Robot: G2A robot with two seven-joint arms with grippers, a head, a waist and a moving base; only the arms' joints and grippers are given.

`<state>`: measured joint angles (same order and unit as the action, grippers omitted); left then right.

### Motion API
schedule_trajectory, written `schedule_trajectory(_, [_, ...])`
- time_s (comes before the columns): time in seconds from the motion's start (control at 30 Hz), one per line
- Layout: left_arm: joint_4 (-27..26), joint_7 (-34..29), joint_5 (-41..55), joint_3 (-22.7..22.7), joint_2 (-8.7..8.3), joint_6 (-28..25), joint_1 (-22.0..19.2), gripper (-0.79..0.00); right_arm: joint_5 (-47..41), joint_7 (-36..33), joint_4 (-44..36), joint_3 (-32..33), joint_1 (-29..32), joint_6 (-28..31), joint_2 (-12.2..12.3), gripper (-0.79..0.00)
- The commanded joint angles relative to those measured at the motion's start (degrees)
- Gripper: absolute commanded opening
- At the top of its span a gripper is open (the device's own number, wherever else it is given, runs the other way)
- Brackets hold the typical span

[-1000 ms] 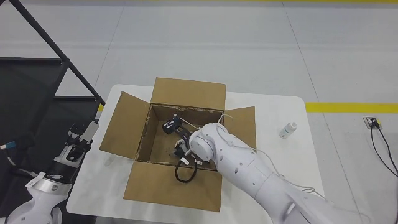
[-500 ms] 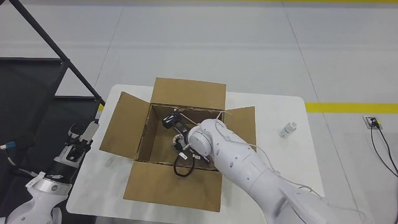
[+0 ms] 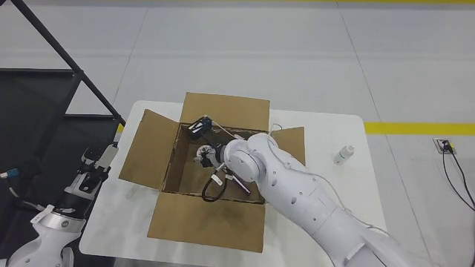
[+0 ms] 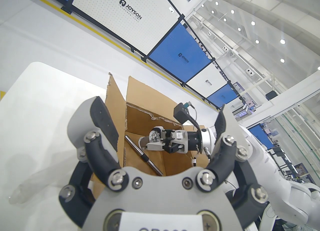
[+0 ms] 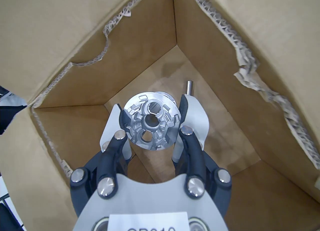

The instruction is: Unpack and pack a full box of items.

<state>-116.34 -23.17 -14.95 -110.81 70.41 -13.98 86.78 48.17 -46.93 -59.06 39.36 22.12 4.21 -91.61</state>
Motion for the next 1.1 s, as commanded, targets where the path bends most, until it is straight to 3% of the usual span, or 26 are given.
schedule_trajectory(0.0, [0.00, 0.00, 0.00, 0.00, 0.00, 0.00, 0.00, 0.000, 4.50, -0.69, -8.49, 3.82, 3.81, -2.83, 2.15, -0.785])
schedule_trajectory(0.23, [0.00, 0.00, 0.00, 0.00, 0.00, 0.00, 0.00, 0.000, 19.73, -5.78, -39.77, 21.69, 23.54, -7.97, 8.84, -0.785])
schedule_trajectory(0.37, [0.00, 0.00, 0.00, 0.00, 0.00, 0.00, 0.00, 0.000, 25.36, -8.88, -52.89, 30.92, 33.70, -9.34, 10.83, -0.785])
schedule_trajectory(0.5, [0.00, 0.00, 0.00, 0.00, 0.00, 0.00, 0.00, 0.000, 27.32, -9.14, -61.00, 38.51, 42.46, -10.65, 11.88, -0.785])
schedule_trajectory(0.7, [0.00, 0.00, 0.00, 0.00, 0.00, 0.00, 0.00, 0.000, 28.01, -8.69, -62.30, 45.91, 51.04, -13.81, 12.52, -0.785])
schedule_trajectory(1.07, [0.00, 0.00, 0.00, 0.00, 0.00, 0.00, 0.00, 0.000, 22.17, -11.31, -48.06, 55.19, 52.75, -14.19, 13.37, -0.785])
